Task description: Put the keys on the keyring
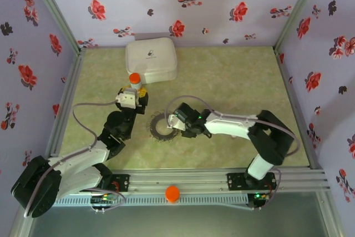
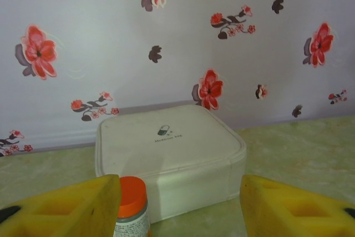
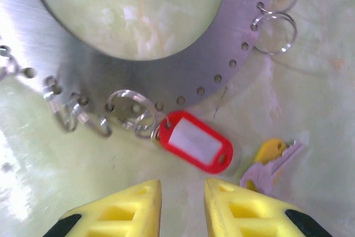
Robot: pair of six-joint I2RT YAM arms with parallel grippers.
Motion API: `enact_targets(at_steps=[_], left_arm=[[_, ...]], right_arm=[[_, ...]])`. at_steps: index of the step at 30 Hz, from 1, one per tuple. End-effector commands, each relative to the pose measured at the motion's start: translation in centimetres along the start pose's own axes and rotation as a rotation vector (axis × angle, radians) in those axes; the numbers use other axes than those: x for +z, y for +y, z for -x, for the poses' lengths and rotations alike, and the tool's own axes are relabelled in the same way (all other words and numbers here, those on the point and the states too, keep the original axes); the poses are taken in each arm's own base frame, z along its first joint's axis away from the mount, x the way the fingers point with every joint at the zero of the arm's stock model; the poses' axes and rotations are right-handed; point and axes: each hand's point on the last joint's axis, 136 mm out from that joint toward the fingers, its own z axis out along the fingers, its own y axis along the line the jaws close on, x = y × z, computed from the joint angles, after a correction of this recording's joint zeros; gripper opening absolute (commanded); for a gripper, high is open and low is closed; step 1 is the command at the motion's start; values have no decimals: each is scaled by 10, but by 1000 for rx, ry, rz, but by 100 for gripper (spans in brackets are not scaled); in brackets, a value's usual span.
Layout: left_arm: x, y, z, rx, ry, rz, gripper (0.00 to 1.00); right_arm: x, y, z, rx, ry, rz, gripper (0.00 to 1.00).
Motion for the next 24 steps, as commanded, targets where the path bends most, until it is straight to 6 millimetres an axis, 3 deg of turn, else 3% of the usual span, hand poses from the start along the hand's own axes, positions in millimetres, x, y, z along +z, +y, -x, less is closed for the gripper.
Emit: enact_targets(at_steps=[1, 4, 6, 15, 24], left_arm=[[7, -6, -3, -25, 20, -27, 59], [10, -12, -7, -33, 30, -54, 60], [11, -15, -9, -61, 33, -67, 60], [11, -21, -14, -75, 50, -98, 60], [5, -18, -16, -80, 58, -99, 60]], right_arm=[[-27, 14, 17, 123, -188, 122, 28], [-41, 29, 22, 72, -304, 184, 29], [-41, 30, 23, 15, -336, 164, 28], [-11, 23, 26, -272, -283, 95, 25], [8, 29, 36, -348, -298, 154, 23]])
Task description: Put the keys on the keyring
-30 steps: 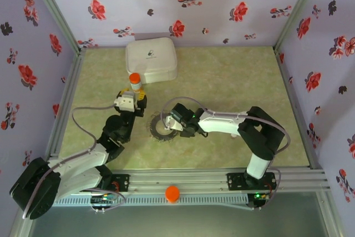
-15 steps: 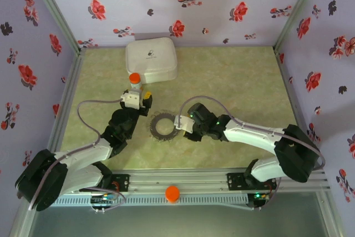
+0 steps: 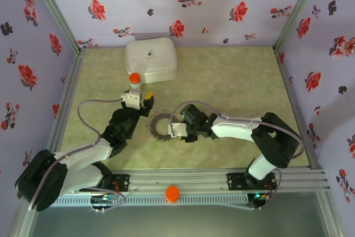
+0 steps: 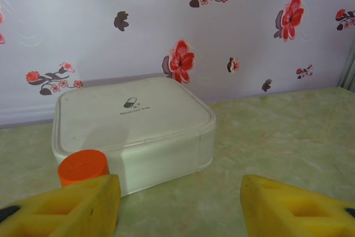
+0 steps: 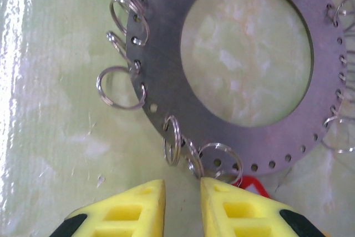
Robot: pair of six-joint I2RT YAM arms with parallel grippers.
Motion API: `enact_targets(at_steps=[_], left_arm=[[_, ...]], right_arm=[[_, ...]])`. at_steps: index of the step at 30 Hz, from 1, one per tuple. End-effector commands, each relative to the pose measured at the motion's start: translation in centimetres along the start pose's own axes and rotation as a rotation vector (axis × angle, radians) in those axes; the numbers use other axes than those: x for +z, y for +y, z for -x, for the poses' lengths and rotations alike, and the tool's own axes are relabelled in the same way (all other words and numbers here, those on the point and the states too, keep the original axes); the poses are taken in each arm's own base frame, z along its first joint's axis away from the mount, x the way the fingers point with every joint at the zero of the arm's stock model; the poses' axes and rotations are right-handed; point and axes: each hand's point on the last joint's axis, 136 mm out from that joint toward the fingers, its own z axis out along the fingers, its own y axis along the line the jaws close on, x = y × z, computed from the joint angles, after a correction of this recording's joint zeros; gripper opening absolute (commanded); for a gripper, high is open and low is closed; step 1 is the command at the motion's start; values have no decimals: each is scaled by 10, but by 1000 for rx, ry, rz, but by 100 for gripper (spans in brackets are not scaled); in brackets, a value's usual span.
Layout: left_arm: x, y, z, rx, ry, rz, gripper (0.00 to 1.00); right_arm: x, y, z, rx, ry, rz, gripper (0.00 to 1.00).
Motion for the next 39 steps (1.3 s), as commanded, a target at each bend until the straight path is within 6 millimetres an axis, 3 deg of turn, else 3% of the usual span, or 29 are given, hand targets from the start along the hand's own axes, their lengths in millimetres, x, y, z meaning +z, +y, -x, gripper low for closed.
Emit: enact_targets(at_steps=[1, 13, 34, 39], left_arm=[[-2, 2, 11, -26, -29, -3, 60], [-3, 0, 11, -35, -31, -12, 60], [-6, 1, 16, -31, -39, -16, 60], [-7, 1, 17, -26, -39, -16, 60]], right_arm=[[4, -10, 11, -56, -31, -10, 23], [1, -14, 6, -82, 1, -26, 24], [18, -4, 3, -81, 8, 47, 15], [18, -6, 6, -76, -12, 37, 8]])
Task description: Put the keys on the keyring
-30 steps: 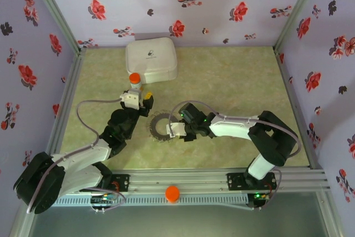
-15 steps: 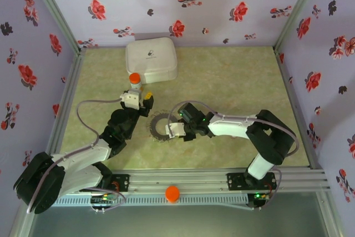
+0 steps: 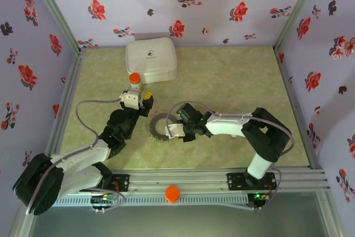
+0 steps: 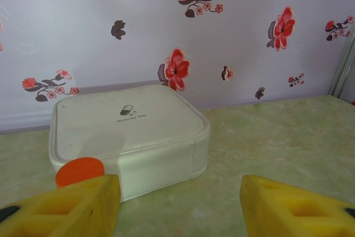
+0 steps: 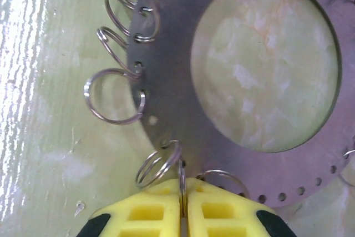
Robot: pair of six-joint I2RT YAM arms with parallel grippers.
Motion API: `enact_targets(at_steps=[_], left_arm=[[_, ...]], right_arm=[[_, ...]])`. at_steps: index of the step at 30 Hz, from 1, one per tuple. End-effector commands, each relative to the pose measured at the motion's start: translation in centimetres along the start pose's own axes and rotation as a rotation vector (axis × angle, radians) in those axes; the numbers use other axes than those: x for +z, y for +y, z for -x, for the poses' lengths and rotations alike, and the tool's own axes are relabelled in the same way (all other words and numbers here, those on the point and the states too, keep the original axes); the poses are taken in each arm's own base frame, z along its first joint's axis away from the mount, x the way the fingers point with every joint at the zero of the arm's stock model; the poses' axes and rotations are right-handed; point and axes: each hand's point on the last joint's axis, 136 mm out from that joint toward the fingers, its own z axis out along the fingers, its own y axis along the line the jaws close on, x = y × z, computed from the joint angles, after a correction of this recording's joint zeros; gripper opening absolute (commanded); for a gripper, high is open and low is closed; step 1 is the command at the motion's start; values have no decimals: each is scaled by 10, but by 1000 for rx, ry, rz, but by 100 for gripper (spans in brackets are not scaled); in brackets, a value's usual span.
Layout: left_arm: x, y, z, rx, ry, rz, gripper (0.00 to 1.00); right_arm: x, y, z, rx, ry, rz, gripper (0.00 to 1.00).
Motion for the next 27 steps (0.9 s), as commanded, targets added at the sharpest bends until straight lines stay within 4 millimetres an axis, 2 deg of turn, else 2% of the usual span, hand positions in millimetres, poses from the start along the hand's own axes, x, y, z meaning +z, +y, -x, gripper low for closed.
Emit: enact_targets(at_steps=[1, 3, 7, 13, 17, 19, 24, 27], left_arm=[[-2, 3, 7, -10, -17, 2, 60], [-4, 3, 7, 4, -15, 0, 60], [-7, -2, 6, 76, -16, -31, 60], [-11, -13, -1, 208, -2, -106, 60], [-18, -41, -9, 325, 28, -284, 59], [-24, -56, -20, 407, 57, -388, 59], [-25, -70, -36, 508, 98, -478, 50], [-41, -99, -48, 554, 97, -654, 49]], right_arm=[[-1, -8, 6, 5, -28, -16, 6], [-7, -13, 9, 7, -31, -44, 0], [-27, -26, 18, 17, -65, -115, 0], [-66, -38, 44, 36, -181, -198, 0], [-89, -44, 56, 61, -258, -224, 0], [-101, -45, 61, 79, -304, -226, 0], [-125, -46, 65, 111, -383, -248, 0], [-135, -44, 68, 118, -396, -248, 0]])
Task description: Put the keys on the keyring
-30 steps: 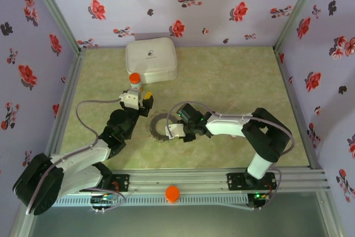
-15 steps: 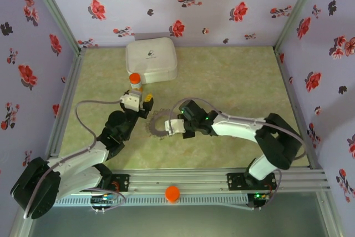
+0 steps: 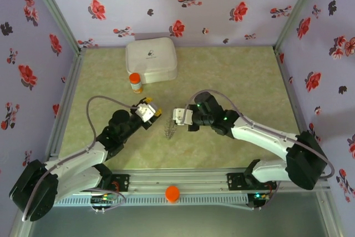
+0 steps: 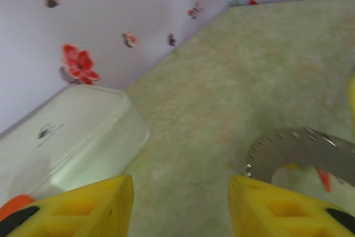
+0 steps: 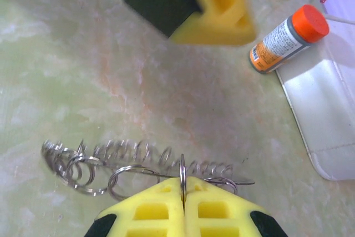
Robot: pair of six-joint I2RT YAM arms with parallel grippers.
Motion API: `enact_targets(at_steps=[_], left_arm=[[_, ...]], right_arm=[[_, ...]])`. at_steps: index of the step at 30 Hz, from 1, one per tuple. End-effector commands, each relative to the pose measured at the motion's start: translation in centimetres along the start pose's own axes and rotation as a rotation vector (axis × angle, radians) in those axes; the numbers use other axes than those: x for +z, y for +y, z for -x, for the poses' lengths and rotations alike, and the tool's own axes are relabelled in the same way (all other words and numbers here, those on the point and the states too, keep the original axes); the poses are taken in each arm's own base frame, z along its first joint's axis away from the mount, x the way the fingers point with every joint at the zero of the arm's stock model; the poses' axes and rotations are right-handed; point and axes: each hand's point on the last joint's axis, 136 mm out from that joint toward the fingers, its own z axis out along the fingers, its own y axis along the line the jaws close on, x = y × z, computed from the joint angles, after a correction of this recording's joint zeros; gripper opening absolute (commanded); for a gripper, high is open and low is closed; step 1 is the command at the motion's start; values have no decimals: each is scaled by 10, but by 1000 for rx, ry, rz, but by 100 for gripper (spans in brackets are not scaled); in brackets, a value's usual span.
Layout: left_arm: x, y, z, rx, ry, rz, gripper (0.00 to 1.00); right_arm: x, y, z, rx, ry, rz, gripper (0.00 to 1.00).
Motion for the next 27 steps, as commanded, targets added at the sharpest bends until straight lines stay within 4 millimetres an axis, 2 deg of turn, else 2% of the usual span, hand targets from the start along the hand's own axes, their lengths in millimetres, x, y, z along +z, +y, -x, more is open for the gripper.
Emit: enact_targets(at_steps=[1, 3, 7, 9, 16, 27], left_arm=[[0, -44, 13, 126, -50, -233, 49], [0, -64, 12, 163, -51, -320, 48], [4, -85, 13, 189, -77, -405, 43], [8, -86, 17, 177, -105, -397, 37], [7, -88, 31, 131, -179, -396, 35], [2, -105, 40, 81, -238, -508, 22]], right_arm=[[-13, 2, 14, 35, -61, 12, 0], [-18, 2, 18, 38, -69, 8, 0], [-25, 5, 20, 34, -80, 13, 0], [-27, 8, 21, 33, -88, 17, 0], [-36, 13, 16, 21, -81, 9, 0], [-31, 18, 19, 8, -78, 27, 0]])
